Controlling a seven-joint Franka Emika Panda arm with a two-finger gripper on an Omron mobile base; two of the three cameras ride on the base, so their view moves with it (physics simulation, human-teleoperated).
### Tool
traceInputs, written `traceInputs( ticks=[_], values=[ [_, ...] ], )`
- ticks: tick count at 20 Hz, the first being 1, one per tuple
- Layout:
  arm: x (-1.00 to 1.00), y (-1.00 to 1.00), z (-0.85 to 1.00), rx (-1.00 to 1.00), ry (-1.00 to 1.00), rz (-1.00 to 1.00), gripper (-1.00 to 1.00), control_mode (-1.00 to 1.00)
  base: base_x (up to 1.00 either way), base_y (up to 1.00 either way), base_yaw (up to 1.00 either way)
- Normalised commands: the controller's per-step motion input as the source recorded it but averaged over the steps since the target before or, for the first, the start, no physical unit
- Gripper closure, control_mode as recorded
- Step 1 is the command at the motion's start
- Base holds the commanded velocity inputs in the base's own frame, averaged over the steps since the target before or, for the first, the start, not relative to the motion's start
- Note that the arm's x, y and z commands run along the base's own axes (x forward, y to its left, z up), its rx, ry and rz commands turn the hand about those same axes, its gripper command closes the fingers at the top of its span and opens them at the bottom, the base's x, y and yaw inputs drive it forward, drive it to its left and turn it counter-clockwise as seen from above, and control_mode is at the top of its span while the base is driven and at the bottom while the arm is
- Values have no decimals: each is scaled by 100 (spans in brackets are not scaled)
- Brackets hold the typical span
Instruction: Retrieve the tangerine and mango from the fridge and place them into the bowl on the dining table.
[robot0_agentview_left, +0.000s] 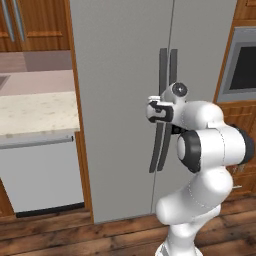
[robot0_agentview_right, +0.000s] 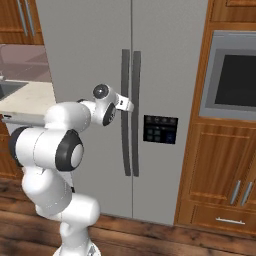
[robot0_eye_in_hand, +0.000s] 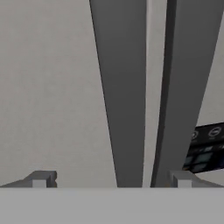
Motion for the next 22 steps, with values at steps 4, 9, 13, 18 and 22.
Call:
traceInputs(
  ticks=[4,9,13,18,22],
  values=[
    [30,0,-4,-2,-2,0,-100,-100,0,0,0],
    [27,-7,0,-4,0,0,-100,-100,0,0,0],
    [24,-21,0,-2,0,0,-100,-100,0,0,0],
    [30,-6,-5,-1,0,0,-100,-100,0,0,0],
    [31,0,-12,0,-4,0,-100,-100,0,0,0]
  ],
)
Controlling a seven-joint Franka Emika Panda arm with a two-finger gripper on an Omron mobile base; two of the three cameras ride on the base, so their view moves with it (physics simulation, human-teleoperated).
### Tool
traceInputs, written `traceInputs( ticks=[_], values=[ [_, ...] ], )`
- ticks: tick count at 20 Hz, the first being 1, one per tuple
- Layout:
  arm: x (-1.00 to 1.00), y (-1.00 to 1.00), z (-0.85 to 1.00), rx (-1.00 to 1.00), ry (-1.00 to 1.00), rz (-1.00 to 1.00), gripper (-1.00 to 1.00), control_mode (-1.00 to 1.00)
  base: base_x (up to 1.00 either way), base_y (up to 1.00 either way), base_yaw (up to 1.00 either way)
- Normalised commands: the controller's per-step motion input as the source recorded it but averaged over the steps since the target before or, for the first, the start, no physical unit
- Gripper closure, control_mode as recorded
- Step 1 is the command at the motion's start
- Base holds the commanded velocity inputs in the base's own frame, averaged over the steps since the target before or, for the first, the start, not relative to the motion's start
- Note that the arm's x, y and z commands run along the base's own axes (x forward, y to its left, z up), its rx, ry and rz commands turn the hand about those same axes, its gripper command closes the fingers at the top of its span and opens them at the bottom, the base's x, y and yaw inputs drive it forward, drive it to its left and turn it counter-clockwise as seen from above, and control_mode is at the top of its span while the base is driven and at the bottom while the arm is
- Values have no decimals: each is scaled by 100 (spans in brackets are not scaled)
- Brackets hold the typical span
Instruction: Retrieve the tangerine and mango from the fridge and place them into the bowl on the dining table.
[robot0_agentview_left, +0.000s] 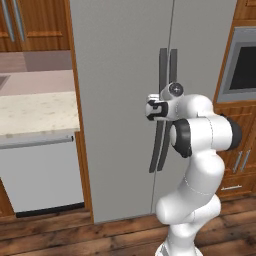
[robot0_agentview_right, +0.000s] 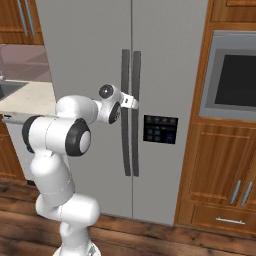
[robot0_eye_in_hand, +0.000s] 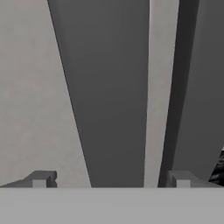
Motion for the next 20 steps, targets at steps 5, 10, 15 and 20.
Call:
traceInputs(
  ticks=[5,10,15,20],
  values=[
    [39,0,-21,0,-5,0,-100,-100,0,0,0],
    [50,0,-26,0,-8,0,-100,-100,0,0,0],
    [69,2,-31,0,-6,6,-100,-100,0,0,0],
    [85,4,-44,0,-3,14,-100,-100,0,0,0]
  ],
)
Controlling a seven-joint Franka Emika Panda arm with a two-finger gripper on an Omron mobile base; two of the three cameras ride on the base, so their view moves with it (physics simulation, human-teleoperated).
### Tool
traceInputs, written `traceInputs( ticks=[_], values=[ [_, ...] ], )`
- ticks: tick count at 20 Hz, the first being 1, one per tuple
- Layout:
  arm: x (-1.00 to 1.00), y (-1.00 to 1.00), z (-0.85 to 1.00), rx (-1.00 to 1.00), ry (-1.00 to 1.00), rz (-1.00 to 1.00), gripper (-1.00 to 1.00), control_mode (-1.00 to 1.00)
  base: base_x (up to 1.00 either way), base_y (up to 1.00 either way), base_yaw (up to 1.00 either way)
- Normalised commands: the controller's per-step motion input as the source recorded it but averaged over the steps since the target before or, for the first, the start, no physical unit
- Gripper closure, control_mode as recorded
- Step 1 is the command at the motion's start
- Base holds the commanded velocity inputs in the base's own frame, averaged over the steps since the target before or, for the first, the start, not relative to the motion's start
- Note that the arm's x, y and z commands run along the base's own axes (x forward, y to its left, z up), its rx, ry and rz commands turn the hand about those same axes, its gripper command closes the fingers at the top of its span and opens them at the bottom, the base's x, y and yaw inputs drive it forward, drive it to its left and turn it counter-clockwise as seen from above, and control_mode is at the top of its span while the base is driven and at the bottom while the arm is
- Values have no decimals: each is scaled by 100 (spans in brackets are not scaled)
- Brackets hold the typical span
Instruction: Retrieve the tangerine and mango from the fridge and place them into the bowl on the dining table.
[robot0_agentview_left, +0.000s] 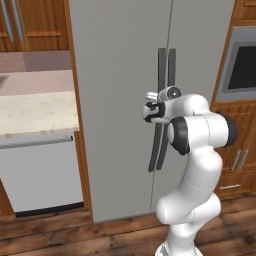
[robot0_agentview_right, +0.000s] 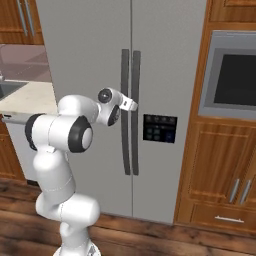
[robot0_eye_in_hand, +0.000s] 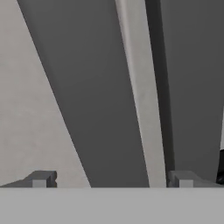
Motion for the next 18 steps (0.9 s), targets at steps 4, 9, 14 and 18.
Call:
traceInputs(
  ticks=[4,9,14,18],
  values=[
    [94,0,-60,-4,-1,16,-100,-100,0,0,0],
    [95,3,-70,-8,0,19,-100,-100,0,0,0],
    [93,20,-73,-13,0,19,100,-100,0,0,0],
    [70,24,-57,-8,0,19,100,-100,0,0,0]
  ],
)
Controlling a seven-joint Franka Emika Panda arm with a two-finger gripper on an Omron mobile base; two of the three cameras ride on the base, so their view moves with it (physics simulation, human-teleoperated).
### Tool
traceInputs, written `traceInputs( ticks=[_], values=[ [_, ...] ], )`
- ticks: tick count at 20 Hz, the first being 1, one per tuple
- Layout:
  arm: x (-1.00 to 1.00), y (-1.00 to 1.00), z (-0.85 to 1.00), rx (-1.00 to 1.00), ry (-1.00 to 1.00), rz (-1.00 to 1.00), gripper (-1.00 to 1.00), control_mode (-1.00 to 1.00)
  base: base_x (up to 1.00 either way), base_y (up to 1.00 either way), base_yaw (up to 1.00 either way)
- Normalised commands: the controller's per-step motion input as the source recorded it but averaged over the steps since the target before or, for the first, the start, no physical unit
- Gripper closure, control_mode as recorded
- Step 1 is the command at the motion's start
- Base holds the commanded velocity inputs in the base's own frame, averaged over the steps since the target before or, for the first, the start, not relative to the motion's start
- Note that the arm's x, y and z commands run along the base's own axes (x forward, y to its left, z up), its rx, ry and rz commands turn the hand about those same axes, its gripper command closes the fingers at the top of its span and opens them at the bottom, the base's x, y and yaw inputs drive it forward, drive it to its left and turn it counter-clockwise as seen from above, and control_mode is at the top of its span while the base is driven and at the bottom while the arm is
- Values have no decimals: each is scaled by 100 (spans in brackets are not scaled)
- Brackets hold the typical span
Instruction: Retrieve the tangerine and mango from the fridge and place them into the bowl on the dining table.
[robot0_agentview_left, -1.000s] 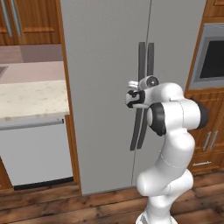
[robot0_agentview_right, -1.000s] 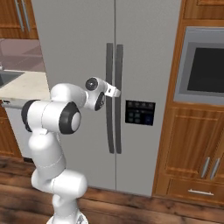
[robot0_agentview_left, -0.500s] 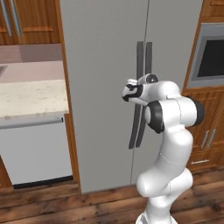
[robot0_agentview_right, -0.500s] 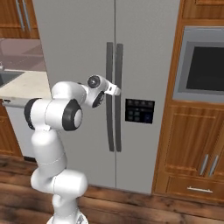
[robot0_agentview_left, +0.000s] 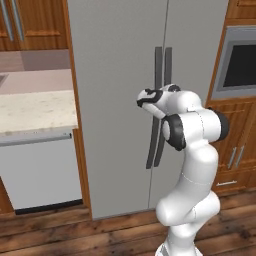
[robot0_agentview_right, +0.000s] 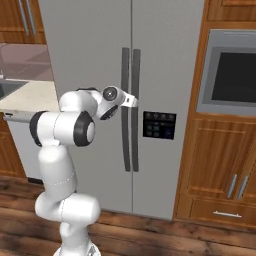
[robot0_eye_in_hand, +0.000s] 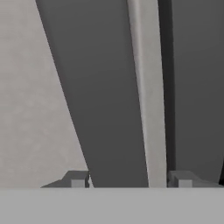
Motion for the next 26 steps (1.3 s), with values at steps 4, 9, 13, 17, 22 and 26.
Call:
traceInputs(
  ticks=[4,9,13,17,22,26],
  values=[
    [46,34,-40,-5,6,21,100,-100,0,0,0],
    [19,63,-9,-10,26,13,100,-100,0,0,0],
    [0,81,0,-11,34,11,100,-100,0,0,0],
    [-1,98,0,-9,33,8,100,-100,0,0,0],
    [-4,100,0,-6,30,5,100,-100,0,0,0],
    [-3,100,0,-1,13,1,100,-100,0,0,0]
  ],
)
